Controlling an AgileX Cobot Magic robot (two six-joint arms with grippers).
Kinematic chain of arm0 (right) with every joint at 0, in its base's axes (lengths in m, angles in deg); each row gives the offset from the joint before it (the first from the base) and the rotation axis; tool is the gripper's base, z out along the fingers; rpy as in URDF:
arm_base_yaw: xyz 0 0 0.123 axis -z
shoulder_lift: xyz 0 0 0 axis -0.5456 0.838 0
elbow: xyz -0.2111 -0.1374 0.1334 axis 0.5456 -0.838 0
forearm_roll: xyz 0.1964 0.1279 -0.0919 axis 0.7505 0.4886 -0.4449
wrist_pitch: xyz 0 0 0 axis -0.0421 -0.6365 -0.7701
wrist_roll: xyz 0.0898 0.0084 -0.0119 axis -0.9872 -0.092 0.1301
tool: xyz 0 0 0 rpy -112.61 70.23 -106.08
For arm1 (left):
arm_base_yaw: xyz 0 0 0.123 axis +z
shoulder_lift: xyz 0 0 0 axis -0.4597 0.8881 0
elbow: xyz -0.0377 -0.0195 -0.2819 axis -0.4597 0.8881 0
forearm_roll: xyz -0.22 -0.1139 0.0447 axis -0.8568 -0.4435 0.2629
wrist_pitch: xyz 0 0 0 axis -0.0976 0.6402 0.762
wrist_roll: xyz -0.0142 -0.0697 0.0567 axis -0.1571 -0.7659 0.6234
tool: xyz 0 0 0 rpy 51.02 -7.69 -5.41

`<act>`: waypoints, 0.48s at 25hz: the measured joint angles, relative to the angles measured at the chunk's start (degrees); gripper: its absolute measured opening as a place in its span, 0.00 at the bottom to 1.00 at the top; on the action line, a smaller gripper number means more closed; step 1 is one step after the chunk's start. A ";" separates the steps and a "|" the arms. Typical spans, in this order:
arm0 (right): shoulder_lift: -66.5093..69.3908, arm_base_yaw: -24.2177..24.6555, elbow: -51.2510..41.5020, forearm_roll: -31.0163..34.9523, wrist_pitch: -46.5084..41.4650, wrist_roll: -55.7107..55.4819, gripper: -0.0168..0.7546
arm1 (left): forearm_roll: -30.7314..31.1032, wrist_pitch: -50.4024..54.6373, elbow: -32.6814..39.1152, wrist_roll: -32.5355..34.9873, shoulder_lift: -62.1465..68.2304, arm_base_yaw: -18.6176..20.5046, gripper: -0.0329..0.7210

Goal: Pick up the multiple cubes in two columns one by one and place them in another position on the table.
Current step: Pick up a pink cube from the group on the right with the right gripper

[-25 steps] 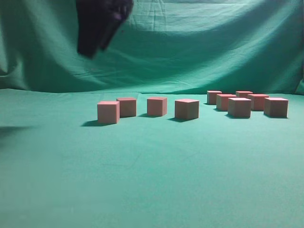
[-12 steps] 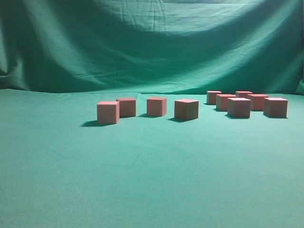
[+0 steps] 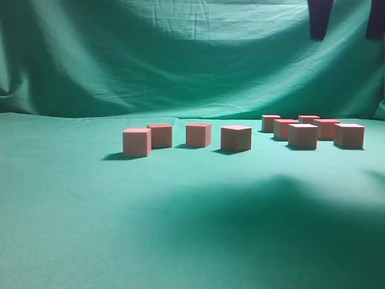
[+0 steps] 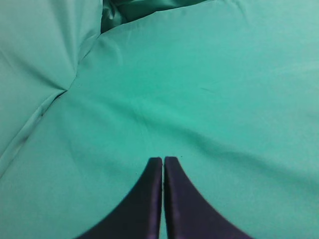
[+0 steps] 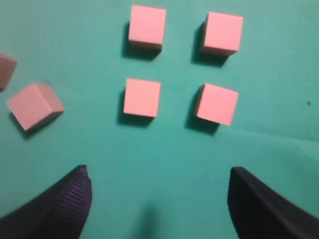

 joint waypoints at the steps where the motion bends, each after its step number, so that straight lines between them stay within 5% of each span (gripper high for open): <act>1: 0.91 0.00 -1.09 0.80 3.00 -0.15 0.69 | 0.00 0.00 0.00 0.00 0.00 0.00 0.04; 6: 6.56 0.00 -2.18 6.30 13.03 -0.23 0.69 | 0.00 0.00 0.00 0.00 0.00 0.00 0.04; 12: 11.97 0.00 -2.18 5.52 18.91 -0.23 0.69 | 0.00 0.00 0.00 0.00 0.00 0.00 0.04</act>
